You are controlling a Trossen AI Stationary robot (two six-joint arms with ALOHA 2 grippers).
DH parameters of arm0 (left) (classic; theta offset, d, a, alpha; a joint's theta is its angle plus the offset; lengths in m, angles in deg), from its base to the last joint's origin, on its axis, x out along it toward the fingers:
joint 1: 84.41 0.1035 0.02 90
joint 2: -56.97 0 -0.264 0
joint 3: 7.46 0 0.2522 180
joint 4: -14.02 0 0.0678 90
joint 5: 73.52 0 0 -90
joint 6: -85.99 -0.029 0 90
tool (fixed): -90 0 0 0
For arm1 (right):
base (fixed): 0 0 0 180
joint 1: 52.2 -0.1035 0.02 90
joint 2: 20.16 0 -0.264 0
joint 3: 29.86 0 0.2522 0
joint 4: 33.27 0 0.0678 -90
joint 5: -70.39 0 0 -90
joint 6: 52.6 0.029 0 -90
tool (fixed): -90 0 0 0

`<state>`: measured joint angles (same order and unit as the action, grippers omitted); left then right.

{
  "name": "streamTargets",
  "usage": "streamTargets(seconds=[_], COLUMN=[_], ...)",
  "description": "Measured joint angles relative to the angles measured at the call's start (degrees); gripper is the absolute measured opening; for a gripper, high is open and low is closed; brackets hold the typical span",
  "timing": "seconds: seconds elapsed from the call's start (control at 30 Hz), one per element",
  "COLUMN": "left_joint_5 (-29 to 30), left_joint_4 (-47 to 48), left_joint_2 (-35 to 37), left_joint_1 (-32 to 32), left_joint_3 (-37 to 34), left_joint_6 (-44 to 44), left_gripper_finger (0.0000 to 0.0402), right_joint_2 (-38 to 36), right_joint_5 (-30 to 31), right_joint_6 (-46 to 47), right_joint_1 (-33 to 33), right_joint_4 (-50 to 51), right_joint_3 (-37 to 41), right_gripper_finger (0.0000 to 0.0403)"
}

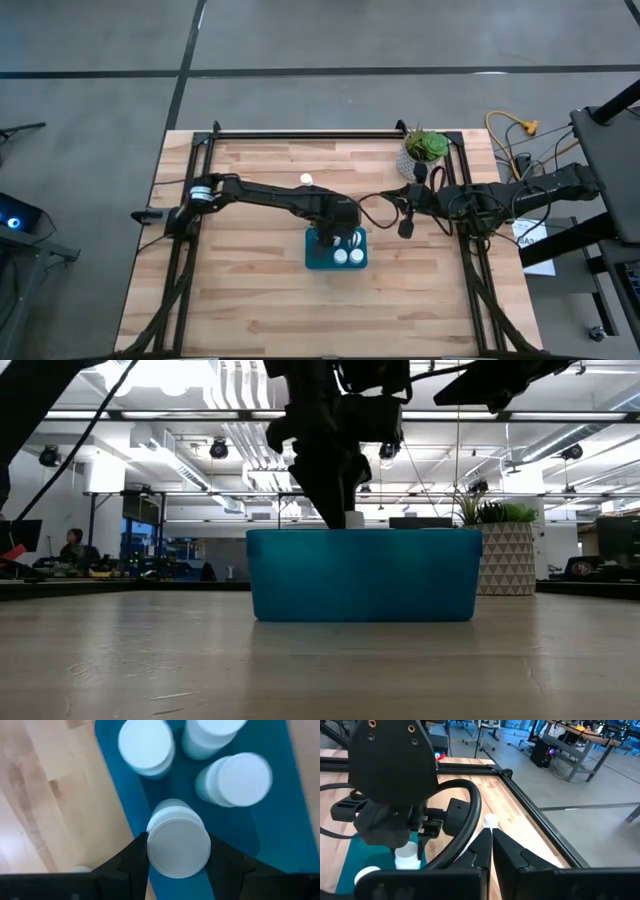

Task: Pick and place pill bottles into a basket
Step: Put the white pill bottle into the blue bin

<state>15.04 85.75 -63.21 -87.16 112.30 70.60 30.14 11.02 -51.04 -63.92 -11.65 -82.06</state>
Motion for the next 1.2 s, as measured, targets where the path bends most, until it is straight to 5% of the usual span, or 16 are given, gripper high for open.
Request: streamTargets(seconds=[0.67,1.2], left_joint_5=[1.4,1.2], left_joint_4=[-2.1,-3.5], left_joint_2=[-0.7,-0.6], left_joint_1=[0.0,0.0], left_joint_3=[-0.9,-1.3], left_joint_6=[1.7,3.1], left_gripper_finger=[0.0143,0.0143], right_joint_2=[-5.9,-7.4], right_joint_5=[8.7,9.0], right_joint_6=[6.5,6.4], right_joint_1=[0.0,0.0], right_joint_4=[7.1,7.6], right_joint_3=[0.1,1.1], right_gripper_finger=[0.0008,0.0009])
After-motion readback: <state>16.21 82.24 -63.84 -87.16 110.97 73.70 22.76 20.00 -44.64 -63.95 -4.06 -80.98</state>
